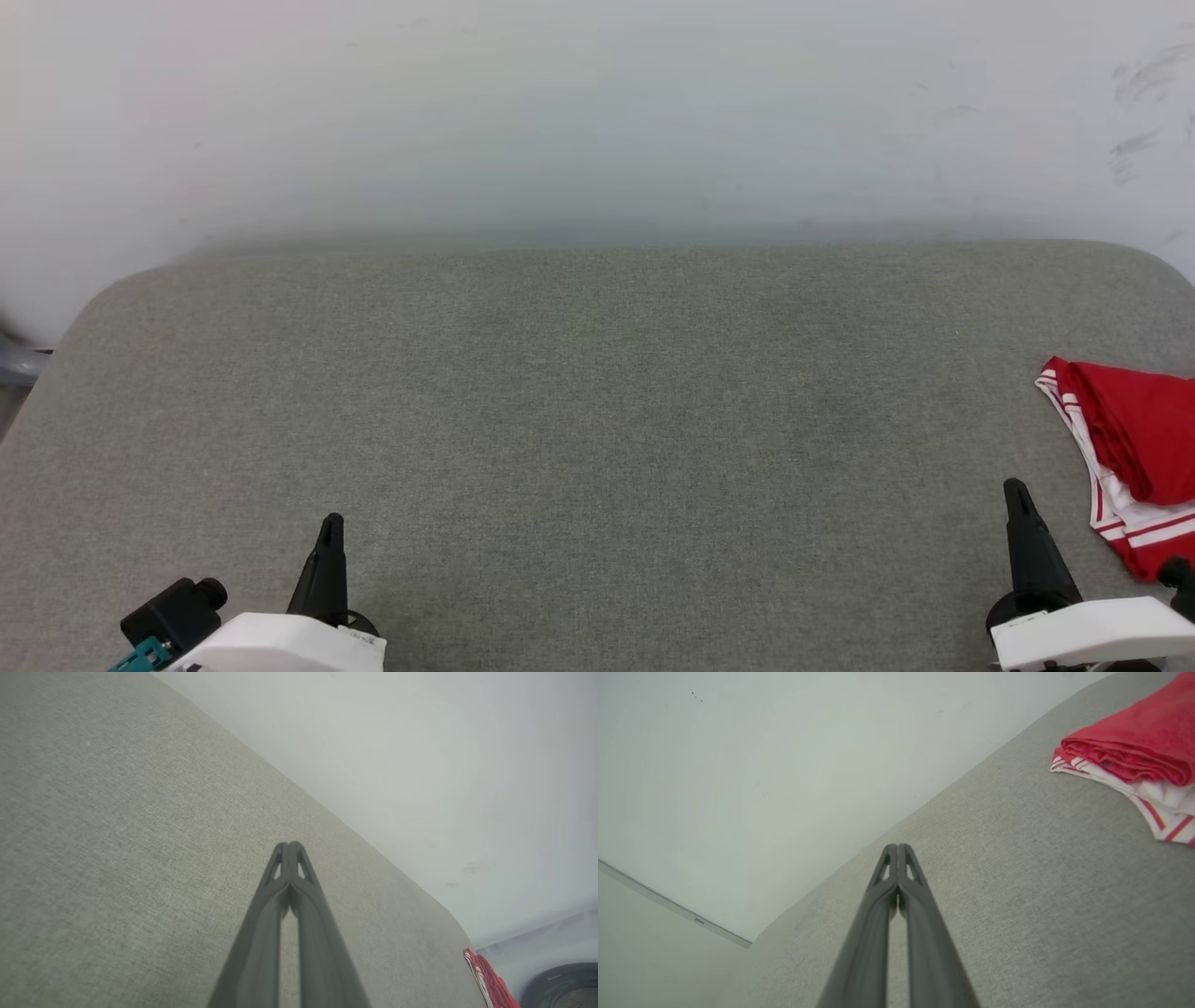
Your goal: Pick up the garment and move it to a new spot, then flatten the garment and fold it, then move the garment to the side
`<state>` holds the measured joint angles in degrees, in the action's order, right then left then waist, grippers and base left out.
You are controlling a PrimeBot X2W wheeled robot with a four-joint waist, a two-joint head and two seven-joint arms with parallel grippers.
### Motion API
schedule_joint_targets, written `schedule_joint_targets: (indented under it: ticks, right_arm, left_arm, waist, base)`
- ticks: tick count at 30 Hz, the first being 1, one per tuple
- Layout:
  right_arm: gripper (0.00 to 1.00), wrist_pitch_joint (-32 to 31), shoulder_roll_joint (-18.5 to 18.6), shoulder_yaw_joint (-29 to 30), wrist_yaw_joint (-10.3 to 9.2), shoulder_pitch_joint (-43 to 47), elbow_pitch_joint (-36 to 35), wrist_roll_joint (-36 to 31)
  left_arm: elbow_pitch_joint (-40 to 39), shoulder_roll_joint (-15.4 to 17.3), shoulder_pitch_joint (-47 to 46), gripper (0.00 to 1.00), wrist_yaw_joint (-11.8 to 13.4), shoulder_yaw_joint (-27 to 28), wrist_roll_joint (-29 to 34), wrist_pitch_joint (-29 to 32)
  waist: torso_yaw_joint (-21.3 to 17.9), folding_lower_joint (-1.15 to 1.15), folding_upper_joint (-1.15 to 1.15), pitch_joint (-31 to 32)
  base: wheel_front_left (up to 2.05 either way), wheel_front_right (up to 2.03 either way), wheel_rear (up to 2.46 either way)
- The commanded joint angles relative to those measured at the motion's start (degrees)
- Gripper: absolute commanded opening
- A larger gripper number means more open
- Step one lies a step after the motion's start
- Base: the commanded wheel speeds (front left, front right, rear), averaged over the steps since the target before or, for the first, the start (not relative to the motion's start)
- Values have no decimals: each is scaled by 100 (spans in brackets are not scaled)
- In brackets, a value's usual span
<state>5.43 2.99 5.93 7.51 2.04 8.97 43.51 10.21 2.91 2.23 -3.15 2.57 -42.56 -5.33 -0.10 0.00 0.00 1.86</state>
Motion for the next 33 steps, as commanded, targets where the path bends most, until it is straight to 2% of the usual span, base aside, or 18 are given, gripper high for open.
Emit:
schedule_joint_targets:
  ticks: [1,33]
  right_arm:
    - [0,-43,-4,16,0,-172,-45,192]
    - [0,-587,-10,41,-1,-504,211,2383]
  left_arm:
    - [-47,8,-152,0,-49,38,-196,39]
    - [154,3,-503,0,-241,214,-2425,581]
  waist:
    - [0,0,0,-3]
    - [4,0,0,-78]
  base:
    - [0,0,0]
    - [0,0,0]
